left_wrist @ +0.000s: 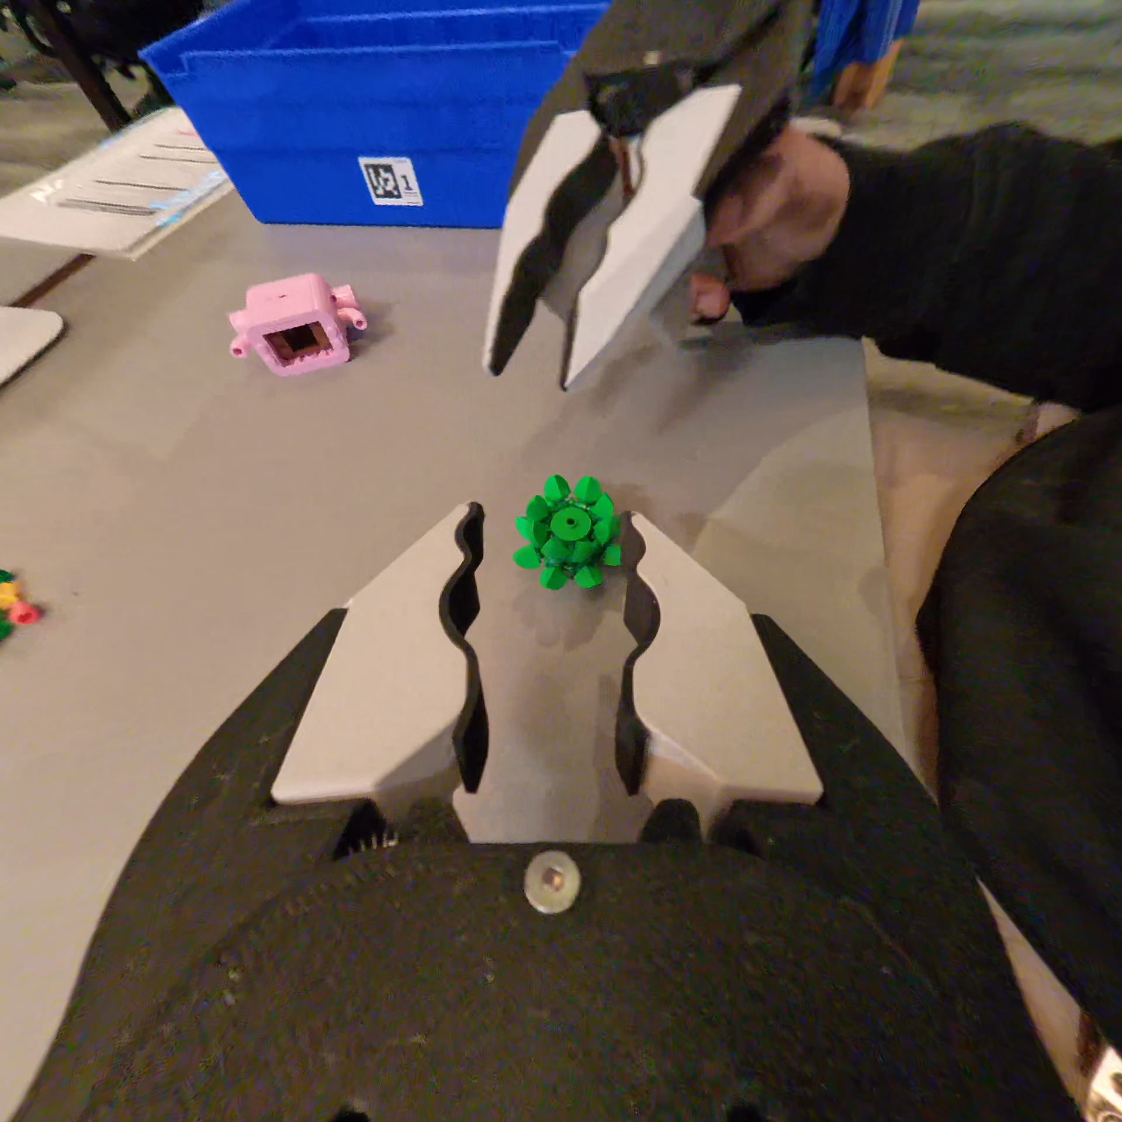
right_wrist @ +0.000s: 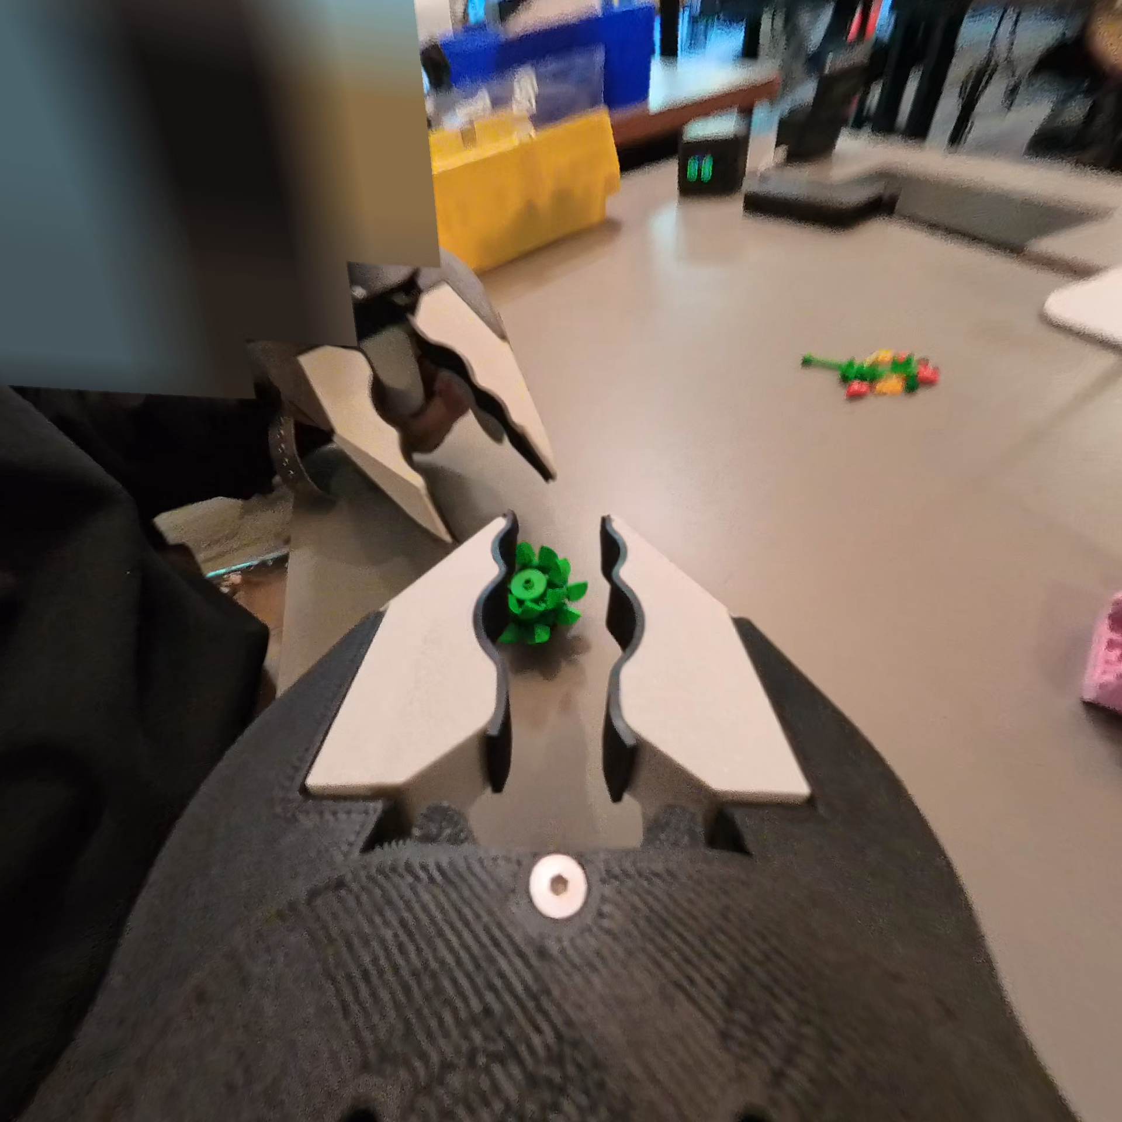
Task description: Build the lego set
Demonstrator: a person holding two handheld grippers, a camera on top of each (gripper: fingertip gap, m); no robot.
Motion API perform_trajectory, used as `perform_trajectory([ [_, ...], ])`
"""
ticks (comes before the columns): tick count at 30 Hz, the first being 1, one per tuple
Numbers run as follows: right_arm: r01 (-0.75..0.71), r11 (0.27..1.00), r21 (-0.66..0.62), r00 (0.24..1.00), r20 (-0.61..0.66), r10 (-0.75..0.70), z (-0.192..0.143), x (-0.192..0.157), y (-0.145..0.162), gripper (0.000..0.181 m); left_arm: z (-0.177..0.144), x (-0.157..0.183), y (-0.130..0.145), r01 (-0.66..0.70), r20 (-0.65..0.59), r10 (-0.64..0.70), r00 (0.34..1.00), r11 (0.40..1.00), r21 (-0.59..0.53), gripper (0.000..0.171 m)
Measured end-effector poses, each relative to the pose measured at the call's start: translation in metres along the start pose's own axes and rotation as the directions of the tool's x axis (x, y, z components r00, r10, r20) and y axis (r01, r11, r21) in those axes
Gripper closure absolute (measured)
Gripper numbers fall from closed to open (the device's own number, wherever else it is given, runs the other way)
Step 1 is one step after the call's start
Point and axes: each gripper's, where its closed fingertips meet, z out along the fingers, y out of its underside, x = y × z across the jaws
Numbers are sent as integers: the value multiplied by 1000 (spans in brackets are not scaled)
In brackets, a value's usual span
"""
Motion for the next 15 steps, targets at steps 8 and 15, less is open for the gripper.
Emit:
perform_trajectory([
  [8,68,993,98,996,-70,-62,3,2,1,154,14,4,14,35,-39,-37,999,999,-40,126],
  [15,43,999,5,998,-44,-43,6,2,15,164,18,5,13,26,-35,-28,999,999,-46,124],
])
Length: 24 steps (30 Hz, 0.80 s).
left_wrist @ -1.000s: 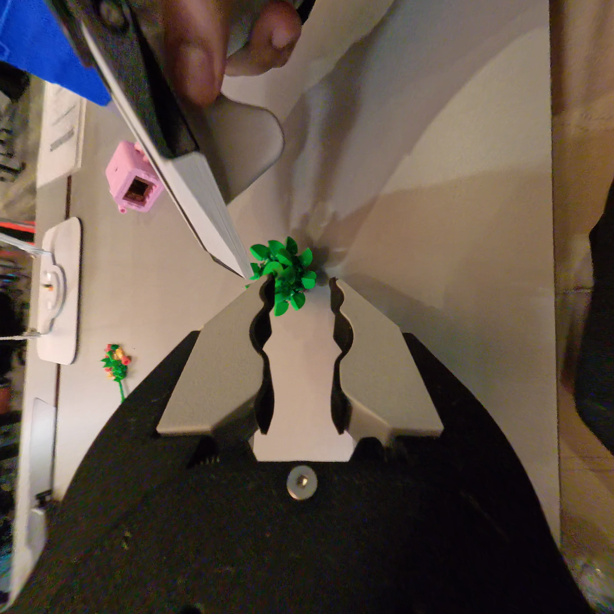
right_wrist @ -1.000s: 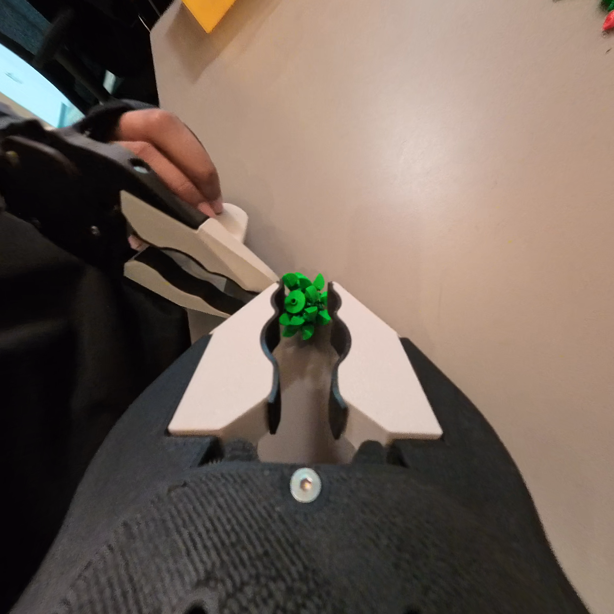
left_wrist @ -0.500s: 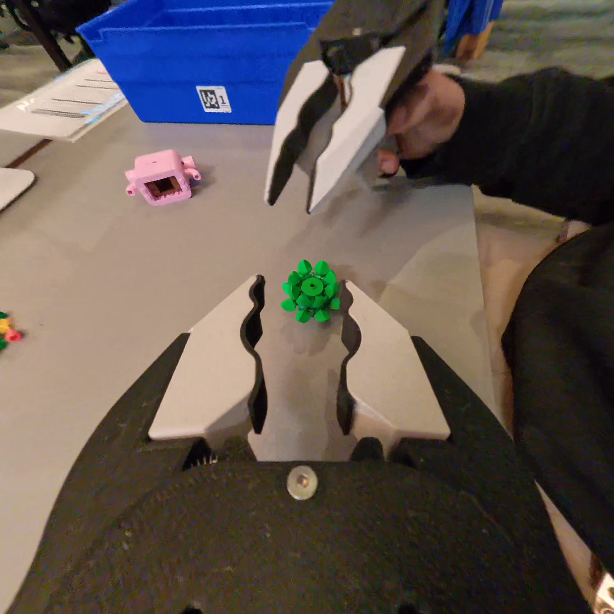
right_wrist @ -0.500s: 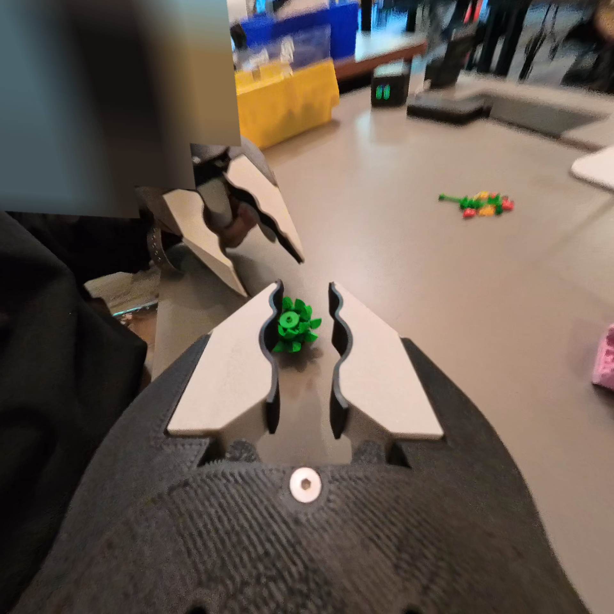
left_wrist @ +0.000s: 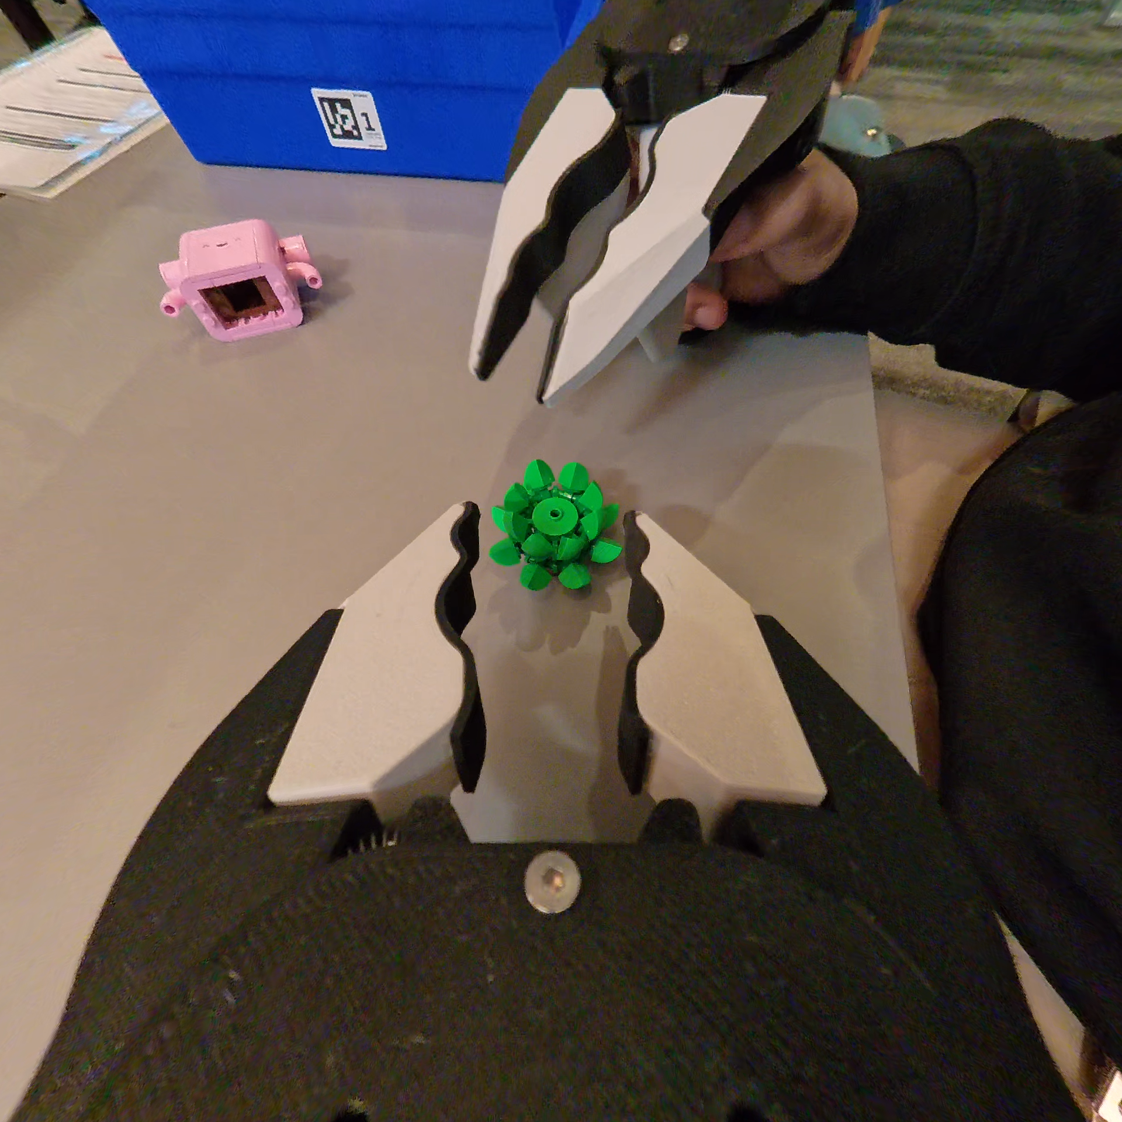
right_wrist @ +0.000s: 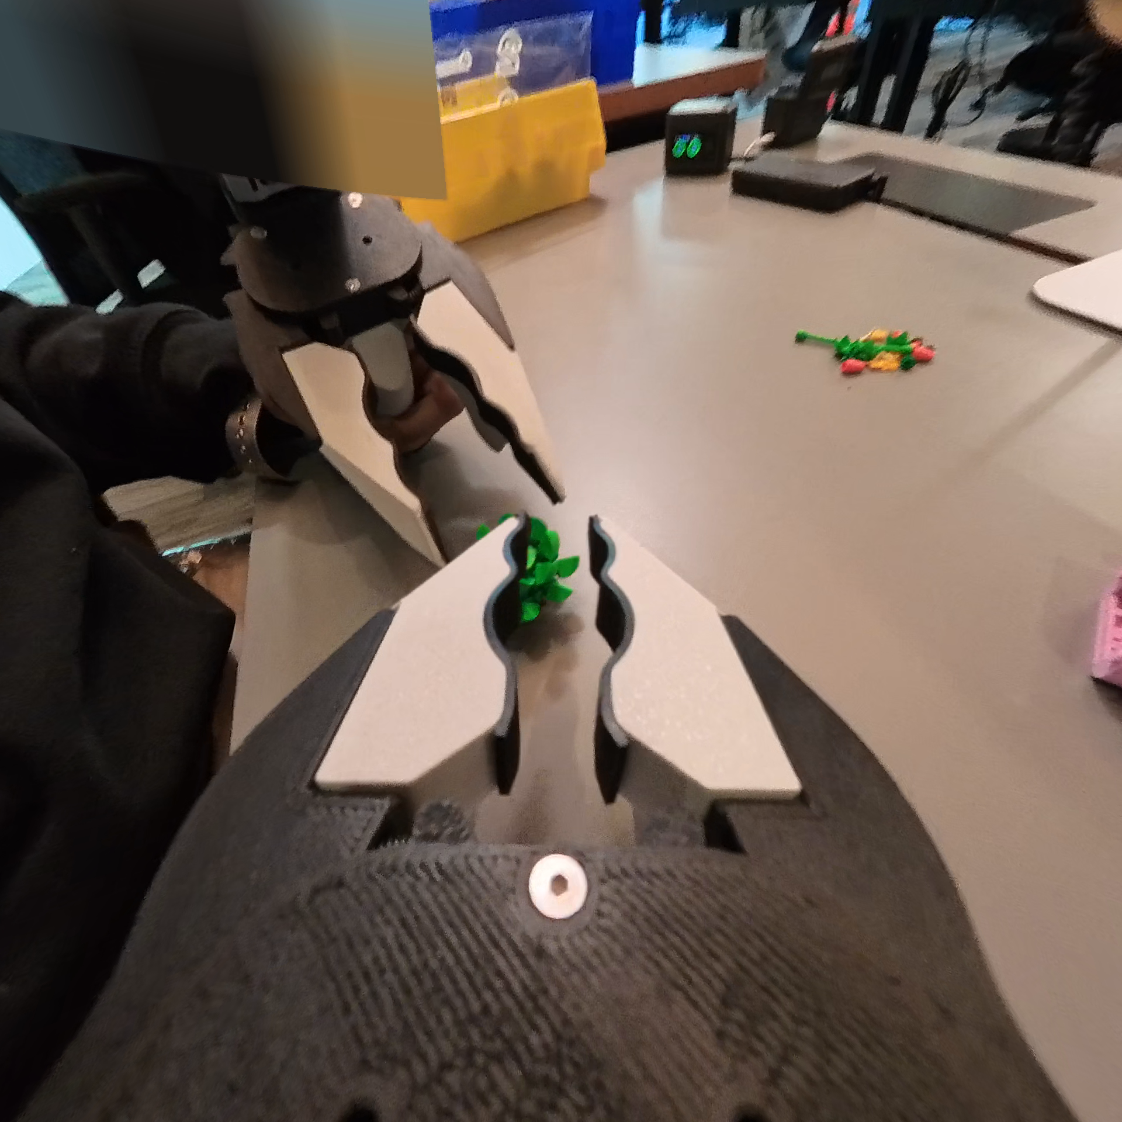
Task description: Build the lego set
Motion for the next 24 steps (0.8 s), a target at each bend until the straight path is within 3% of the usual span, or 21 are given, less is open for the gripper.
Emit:
perform_trajectory([
  [4,34,997,-64,997,76,-29,2,-12,10,165,4,0,5,-17,16,18,1000,999,-42,124],
  [10,9,989,-145,990,139,11,6,-19,21,145,4,-1,5,11,2,-11,1000,999,-42,128],
  [24,59,965,-255,994,101,-34,16,-18,39,153,9,0,12,6,-5,-6,1000,996,-95,135],
])
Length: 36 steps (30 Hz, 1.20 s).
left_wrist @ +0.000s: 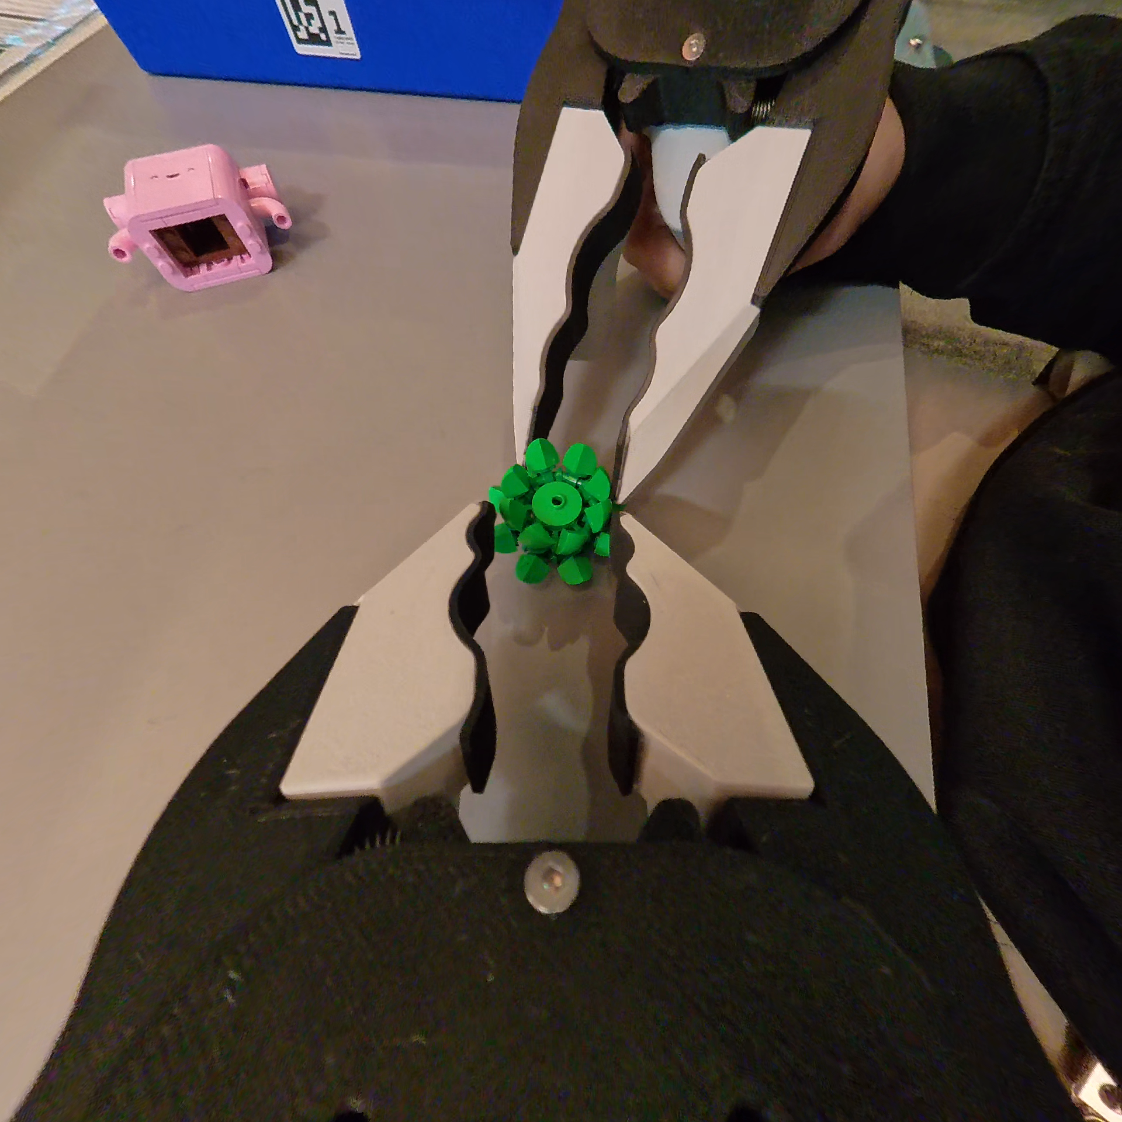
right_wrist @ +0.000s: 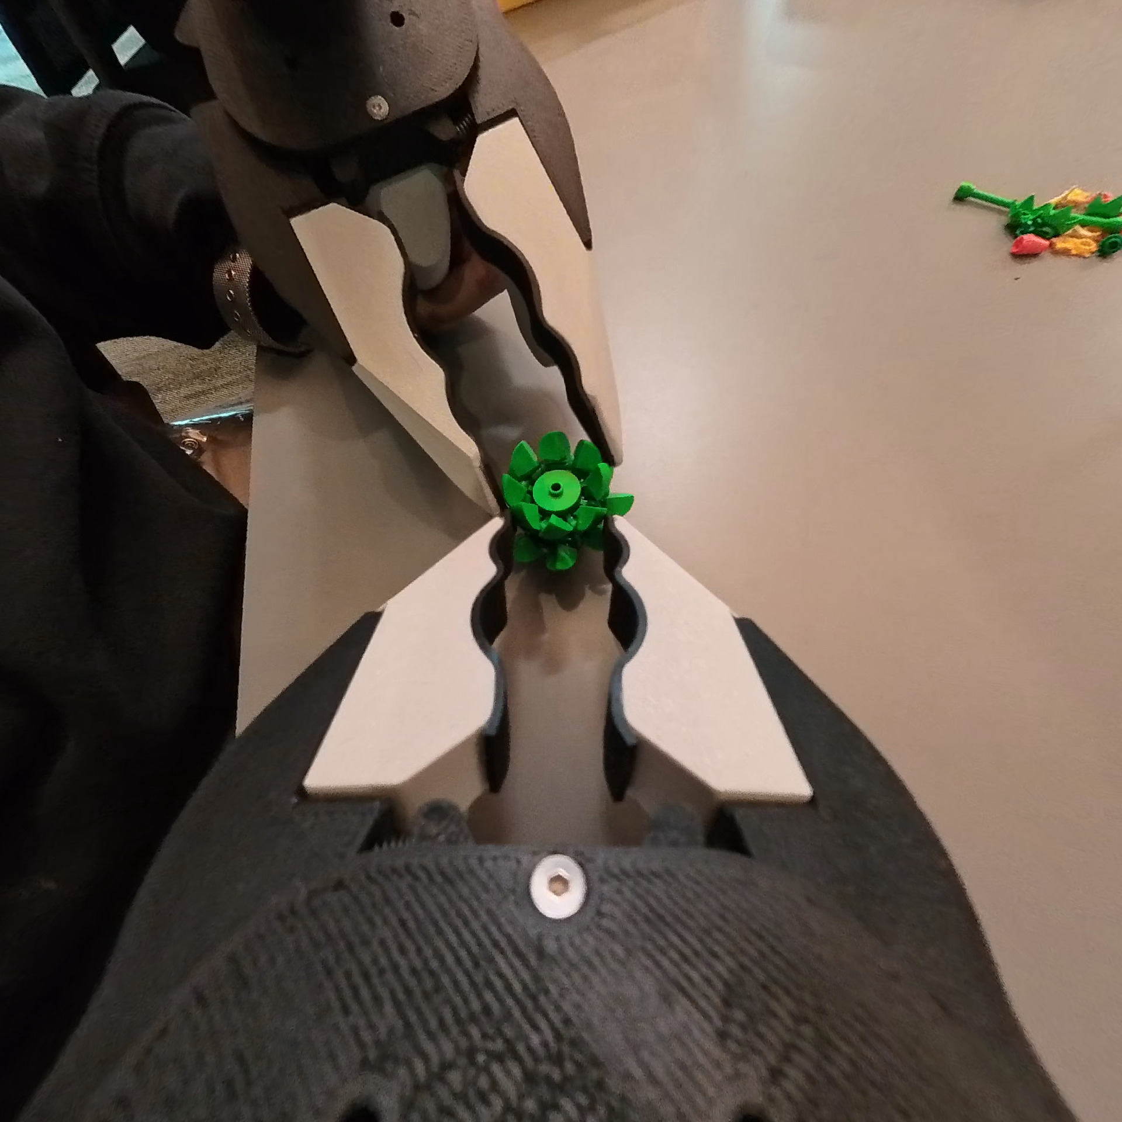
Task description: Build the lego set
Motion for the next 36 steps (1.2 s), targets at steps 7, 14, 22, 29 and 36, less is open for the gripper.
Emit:
perform_trajectory([
  [7,12,1000,-3,1000,-12,-12,0,0,0,154,1,0,1,-5,5,5,1000,1000,-10,137],
  [14,34,999,-7,999,-30,-34,1,1,1,155,2,-1,2,-7,11,7,1000,1000,-15,137],
  [22,40,999,-8,999,-34,-40,1,1,1,156,2,-1,2,-8,13,8,1000,1000,-21,137],
  [29,33,999,-6,999,-27,-33,1,0,0,155,3,-1,3,-7,11,7,1000,1000,-23,137],
  [36,-19,999,41,1000,-5,19,-4,3,-5,149,3,-1,3,-5,13,6,1000,1000,-24,137],
])
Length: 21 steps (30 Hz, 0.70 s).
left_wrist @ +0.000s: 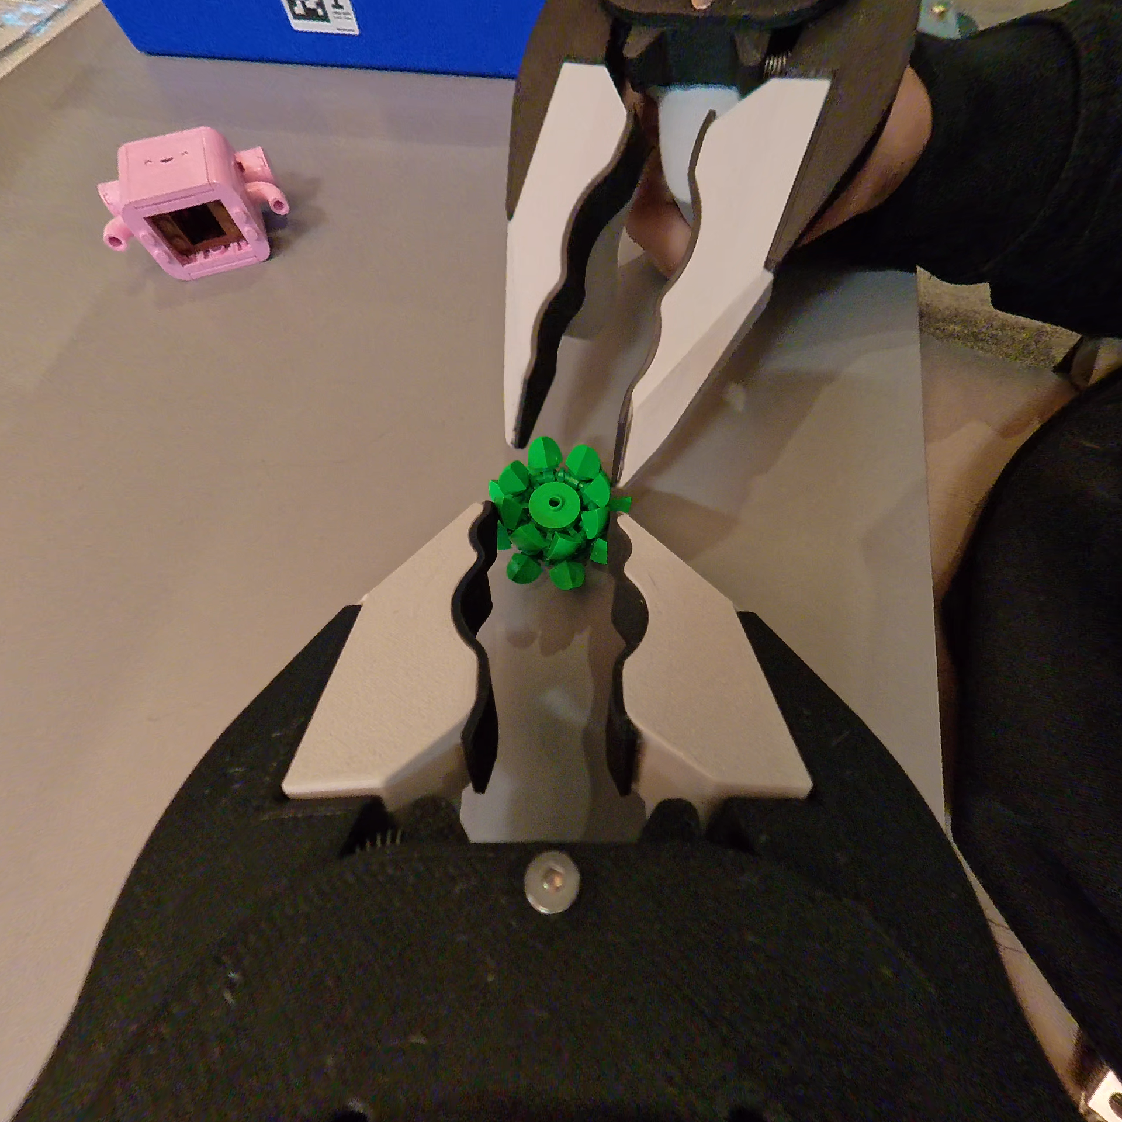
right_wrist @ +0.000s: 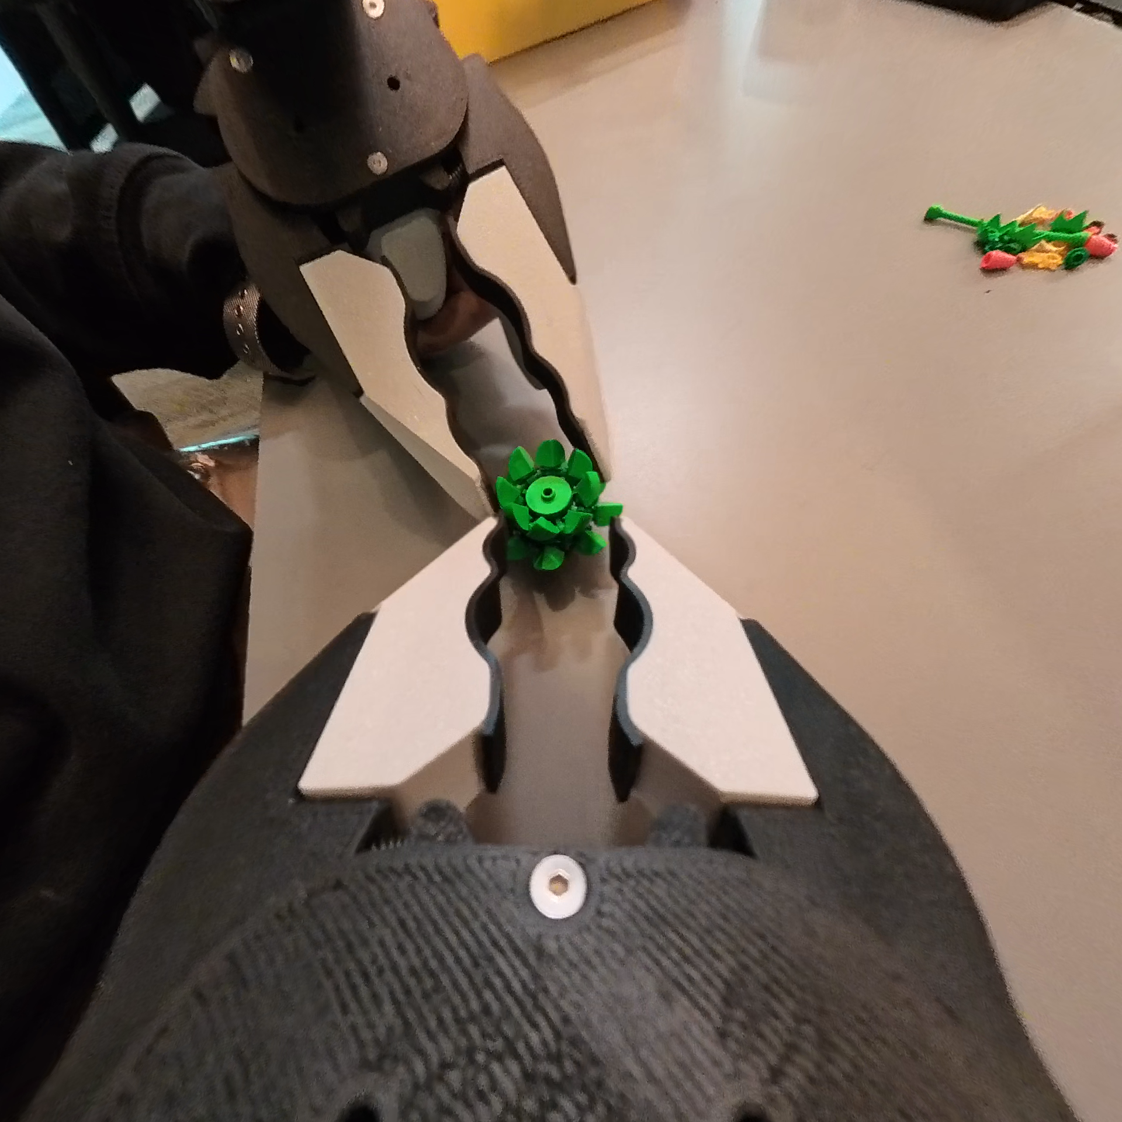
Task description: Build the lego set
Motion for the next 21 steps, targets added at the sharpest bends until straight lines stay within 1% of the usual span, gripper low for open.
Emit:
perform_trajectory([
  [5,-51,997,61,999,-1,51,-7,6,-7,151,-1,0,-1,0,2,0,1000,1000,8,134],
  [8,-63,995,73,998,-11,64,-8,9,-9,153,-3,-1,-4,15,-7,-14,1000,999,32,131],
  [15,-69,995,67,996,-54,73,-7,15,-8,157,-15,-7,-14,123,-61,-115,991,984,130,129],
  [18,-130,988,82,984,-110,138,-9,28,-7,165,-22,-9,-19,153,-78,-141,987,972,180,129],
  [21,-179,977,117,977,-93,190,-14,31,-10,166,-28,-13,-23,175,-83,-160,984,957,231,130],
])
